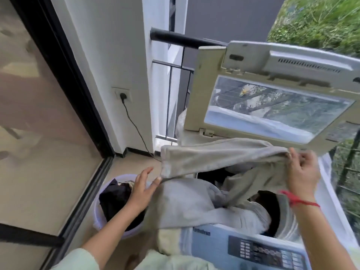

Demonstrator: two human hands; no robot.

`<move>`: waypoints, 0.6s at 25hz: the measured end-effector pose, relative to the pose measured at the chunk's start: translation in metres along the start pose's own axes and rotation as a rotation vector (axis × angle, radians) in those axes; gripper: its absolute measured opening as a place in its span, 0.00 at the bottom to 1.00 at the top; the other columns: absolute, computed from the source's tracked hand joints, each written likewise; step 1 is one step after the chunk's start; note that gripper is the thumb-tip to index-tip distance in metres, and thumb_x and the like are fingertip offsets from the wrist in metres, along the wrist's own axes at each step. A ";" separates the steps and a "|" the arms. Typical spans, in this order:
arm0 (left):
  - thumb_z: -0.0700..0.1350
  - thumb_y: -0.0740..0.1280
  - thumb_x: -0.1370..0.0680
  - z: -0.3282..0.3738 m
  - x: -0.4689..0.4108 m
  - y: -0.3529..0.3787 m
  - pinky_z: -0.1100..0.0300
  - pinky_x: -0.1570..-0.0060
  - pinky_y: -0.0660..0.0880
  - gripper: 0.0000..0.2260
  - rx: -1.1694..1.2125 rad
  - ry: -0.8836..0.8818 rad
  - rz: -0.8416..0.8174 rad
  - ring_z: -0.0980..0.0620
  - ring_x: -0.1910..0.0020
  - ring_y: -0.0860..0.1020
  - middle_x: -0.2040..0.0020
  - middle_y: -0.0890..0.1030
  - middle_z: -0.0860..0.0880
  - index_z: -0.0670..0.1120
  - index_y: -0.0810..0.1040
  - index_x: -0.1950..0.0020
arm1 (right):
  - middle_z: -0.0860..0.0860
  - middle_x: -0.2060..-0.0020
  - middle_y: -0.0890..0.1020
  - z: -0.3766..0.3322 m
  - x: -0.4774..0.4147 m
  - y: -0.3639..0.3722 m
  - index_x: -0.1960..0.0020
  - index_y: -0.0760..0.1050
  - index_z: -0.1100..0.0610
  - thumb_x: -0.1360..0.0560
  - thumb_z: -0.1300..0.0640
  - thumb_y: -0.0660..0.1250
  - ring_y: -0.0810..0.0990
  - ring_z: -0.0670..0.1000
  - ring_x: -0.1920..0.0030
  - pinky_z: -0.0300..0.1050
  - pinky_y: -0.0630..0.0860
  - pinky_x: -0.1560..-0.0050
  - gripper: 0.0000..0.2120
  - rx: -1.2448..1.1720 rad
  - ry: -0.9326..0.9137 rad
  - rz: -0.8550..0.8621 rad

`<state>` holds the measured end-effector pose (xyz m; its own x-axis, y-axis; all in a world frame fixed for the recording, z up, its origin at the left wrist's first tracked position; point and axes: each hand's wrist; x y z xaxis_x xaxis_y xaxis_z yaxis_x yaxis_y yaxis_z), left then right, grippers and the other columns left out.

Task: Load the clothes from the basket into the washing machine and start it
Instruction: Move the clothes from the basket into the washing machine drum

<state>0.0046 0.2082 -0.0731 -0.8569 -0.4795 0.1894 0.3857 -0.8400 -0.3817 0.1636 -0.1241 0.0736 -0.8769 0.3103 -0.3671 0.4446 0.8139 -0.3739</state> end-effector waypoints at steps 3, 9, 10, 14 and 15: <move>0.61 0.61 0.24 0.001 0.007 0.024 0.50 0.29 0.60 0.25 -0.010 -0.047 0.044 0.57 0.33 0.61 0.34 0.65 0.55 0.52 0.66 0.30 | 0.45 0.68 0.68 0.033 -0.025 -0.070 0.64 0.67 0.47 0.22 0.47 0.62 0.68 0.41 0.68 0.44 0.67 0.62 0.13 0.062 0.005 0.268; 0.68 0.58 0.26 -0.043 0.015 0.028 0.53 0.27 0.58 0.31 0.232 -0.244 -0.100 0.56 0.31 0.67 0.32 0.72 0.54 0.49 0.73 0.32 | 0.54 0.53 0.79 0.067 0.036 0.000 0.36 0.72 0.60 0.24 0.52 0.65 0.78 0.57 0.46 0.47 0.73 0.50 0.19 0.833 -0.038 -1.250; 0.68 0.58 0.26 -0.051 0.016 0.024 0.51 0.28 0.60 0.31 0.273 -0.279 -0.154 0.55 0.32 0.69 0.33 0.74 0.53 0.49 0.73 0.32 | 0.52 0.58 0.78 0.081 0.038 0.011 0.34 0.70 0.62 0.28 0.47 0.69 0.79 0.57 0.48 0.47 0.74 0.51 0.28 0.982 -0.085 -1.333; 0.49 0.62 0.20 -0.061 0.021 0.002 0.55 0.33 0.65 0.12 0.098 -0.324 -0.204 0.49 0.33 0.70 0.36 0.75 0.48 0.50 0.73 0.37 | 0.54 0.53 0.79 0.041 0.059 0.077 0.34 0.71 0.59 0.23 0.57 0.59 0.78 0.56 0.51 0.47 0.74 0.51 0.18 1.074 -0.372 -1.338; 0.42 0.62 0.21 -0.063 0.022 -0.003 0.57 0.35 0.66 0.12 0.031 -0.314 -0.218 0.48 0.32 0.70 0.37 0.75 0.48 0.51 0.71 0.37 | 0.54 0.45 0.78 0.019 0.065 0.092 0.34 0.70 0.55 0.23 0.54 0.58 0.77 0.57 0.45 0.48 0.74 0.46 0.18 0.832 -0.464 -1.149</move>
<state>-0.0372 0.2159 -0.1248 -0.7751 -0.3392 0.5330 0.2205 -0.9359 -0.2749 0.1515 -0.0382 -0.0011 -0.7476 -0.5995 0.2856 -0.3168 -0.0561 -0.9468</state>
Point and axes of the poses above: each hand's wrist, its own x-axis away from the middle knuckle, its own y-axis out of the palm, z = x × y
